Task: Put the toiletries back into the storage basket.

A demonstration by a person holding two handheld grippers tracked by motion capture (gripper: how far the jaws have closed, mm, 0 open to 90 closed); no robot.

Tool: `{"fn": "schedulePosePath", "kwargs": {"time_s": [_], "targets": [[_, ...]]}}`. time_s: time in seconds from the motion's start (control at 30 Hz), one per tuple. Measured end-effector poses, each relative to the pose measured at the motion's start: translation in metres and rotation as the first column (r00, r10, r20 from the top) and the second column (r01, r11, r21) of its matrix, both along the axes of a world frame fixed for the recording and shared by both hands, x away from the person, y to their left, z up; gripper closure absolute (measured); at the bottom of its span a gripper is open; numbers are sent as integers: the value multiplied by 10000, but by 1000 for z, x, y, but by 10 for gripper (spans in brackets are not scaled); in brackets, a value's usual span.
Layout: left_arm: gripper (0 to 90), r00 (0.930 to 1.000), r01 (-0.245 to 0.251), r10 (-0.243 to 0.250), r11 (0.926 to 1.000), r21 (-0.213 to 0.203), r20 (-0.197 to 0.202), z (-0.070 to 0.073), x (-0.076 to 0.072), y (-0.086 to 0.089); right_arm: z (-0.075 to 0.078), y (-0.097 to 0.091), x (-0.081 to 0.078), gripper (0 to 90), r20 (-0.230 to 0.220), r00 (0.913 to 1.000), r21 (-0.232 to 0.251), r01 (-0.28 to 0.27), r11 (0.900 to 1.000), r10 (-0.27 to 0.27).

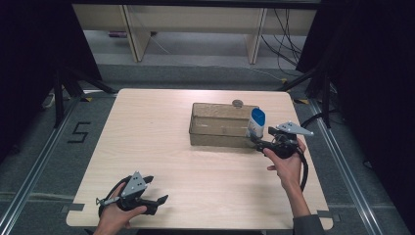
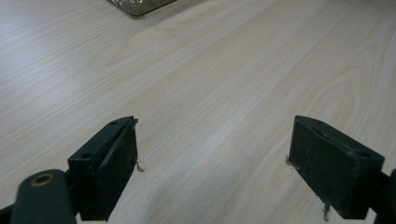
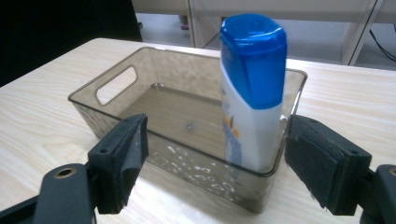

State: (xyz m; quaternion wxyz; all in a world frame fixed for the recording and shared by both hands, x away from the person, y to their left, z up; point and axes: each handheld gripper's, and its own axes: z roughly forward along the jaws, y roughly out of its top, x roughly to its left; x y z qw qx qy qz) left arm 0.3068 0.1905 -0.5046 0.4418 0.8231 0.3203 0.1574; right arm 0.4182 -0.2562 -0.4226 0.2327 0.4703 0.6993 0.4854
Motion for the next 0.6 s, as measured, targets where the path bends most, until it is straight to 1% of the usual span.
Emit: {"fn": "schedulePosePath", "kwargs": {"time_s": [0.03,0.07,0.1,0.13,0.17,0.2,0.23,0.27,0.3,0.33,0.37,0.4,0.43,0.47,0.5,0.53,0.57,0.6], "targets": [[152,10000,-9,9,10000,7,7,0,0,0,0,2,-3,229,-124,9999,12,-10,10000,11],[152,10000,-79,79,10000,47,12,0,-1,0,-1,2,-2,229,29,9999,-66,-130,9999,131],[152,10000,-42,42,10000,81,13,1,0,0,-1,3,-4,229,72,9999,-175,-102,9998,104],[152,10000,-35,35,10000,86,22,1,0,0,-1,4,-5,228,-9,9999,-96,-149,9998,149],[152,10000,-29,29,10000,84,25,1,-1,0,-1,4,-5,229,144,9996,-285,-227,9993,231],[152,10000,-27,27,10000,83,30,1,-1,0,-1,6,-7,229,-15,9998,-163,-175,9997,175],[152,9999,-123,123,9999,-109,19,0,-1,-1,-1,6,-8,229,-63,9996,-99,-261,9996,261],[152,10000,-39,39,10000,56,21,1,0,0,-1,8,-10,229,-21,9998,-114,-189,9998,189],[152,10000,-23,23,10000,90,8,1,-1,0,-1,8,-11,228,53,9996,-149,-294,9995,295],[152,10000,-20,20,9999,-100,-13,0,-1,-1,0,8,-12,227,29,9996,-307,-291,9991,292],[152,10000,-44,44,9999,-131,1,0,-1,-1,0,8,-13,227,-16,9992,-219,-410,9989,410],[152,9999,-103,103,9999,-96,12,0,-1,-1,0,9,-14,226,-28,9992,-232,-387,9990,386],[152,9999,-105,105,9999,-94,12,0,-1,-1,0,12,-17,225,-198,9993,-24,-328,9995,327],[152,10000,-22,22,10000,94,21,1,-1,0,0,11,-17,225,-62,9993,-124,-374,9992,373],[152,10000,-22,21,10000,93,21,1,-1,0,0,11,-18,225,102,9990,-272,-442,9987,444],[152,10000,8,-8,10000,18,-1,0,0,0,1,11,-19,226,79,9989,-355,-457,9983,460],[152,10000,6,-6,10000,62,14,0,0,0,0,14,-22,225,-132,9992,-81,-383,9992,382],[152,10000,-87,87,9998,-195,-18,-1,-1,-2,-1,13,-22,226,64,9988,-258,-484,9985,486]]}}
